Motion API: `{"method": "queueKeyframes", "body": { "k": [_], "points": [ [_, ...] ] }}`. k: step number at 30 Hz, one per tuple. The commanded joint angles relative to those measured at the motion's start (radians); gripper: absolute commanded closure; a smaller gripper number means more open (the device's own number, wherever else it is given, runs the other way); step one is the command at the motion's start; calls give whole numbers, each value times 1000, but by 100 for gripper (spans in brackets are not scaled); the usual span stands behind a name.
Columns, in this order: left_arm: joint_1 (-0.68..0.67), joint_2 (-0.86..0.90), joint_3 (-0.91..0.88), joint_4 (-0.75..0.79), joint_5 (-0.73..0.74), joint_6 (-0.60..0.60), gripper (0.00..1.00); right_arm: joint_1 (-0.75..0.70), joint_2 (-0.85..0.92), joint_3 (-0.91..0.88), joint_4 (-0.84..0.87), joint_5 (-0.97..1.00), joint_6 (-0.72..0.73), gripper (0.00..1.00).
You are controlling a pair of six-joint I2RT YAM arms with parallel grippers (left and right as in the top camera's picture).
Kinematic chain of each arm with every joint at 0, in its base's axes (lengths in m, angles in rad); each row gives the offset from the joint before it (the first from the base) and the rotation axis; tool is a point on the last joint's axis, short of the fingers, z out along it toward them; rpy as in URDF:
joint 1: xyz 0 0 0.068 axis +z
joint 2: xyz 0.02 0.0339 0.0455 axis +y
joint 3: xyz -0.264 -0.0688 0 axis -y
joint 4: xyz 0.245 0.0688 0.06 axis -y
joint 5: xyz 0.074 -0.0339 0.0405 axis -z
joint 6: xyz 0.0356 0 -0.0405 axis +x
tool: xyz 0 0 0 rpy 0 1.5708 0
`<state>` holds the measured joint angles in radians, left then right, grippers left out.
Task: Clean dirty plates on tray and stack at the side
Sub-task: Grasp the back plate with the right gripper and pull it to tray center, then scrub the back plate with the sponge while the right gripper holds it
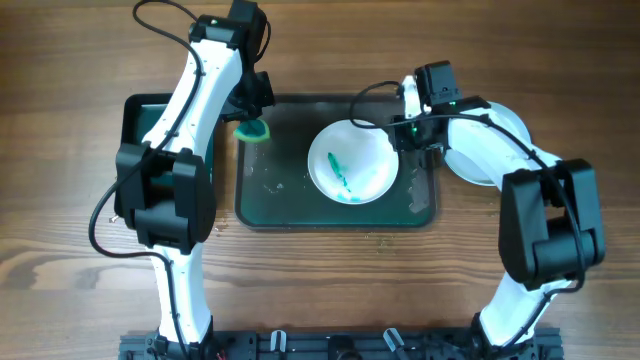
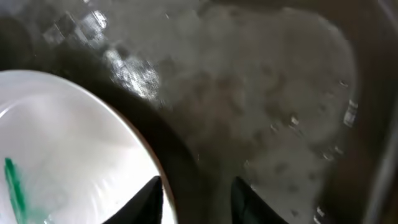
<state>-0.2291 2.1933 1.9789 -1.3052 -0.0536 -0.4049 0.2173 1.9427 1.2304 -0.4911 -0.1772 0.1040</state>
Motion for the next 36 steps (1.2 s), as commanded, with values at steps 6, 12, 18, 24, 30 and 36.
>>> {"method": "queueKeyframes", "body": {
  "k": [6,12,18,24,30,36],
  "points": [
    [-5,-13,18,0,9,8,96,-2,102,0,-74,-72,-56,89],
    [-5,-11,18,1,46,8,96,-2,84,18,-208,-229,221,96],
    [-27,2,-1,39,169,8,96,62,83,5,-85,-286,463,96],
    [-99,2,-100,127,169,69,96,125,83,5,-18,-259,481,96],
    [-128,3,-220,216,169,156,96,125,83,5,-19,-259,478,96],
    [-126,3,-342,301,181,220,96,125,83,5,-19,-264,472,96]
  ]
}}
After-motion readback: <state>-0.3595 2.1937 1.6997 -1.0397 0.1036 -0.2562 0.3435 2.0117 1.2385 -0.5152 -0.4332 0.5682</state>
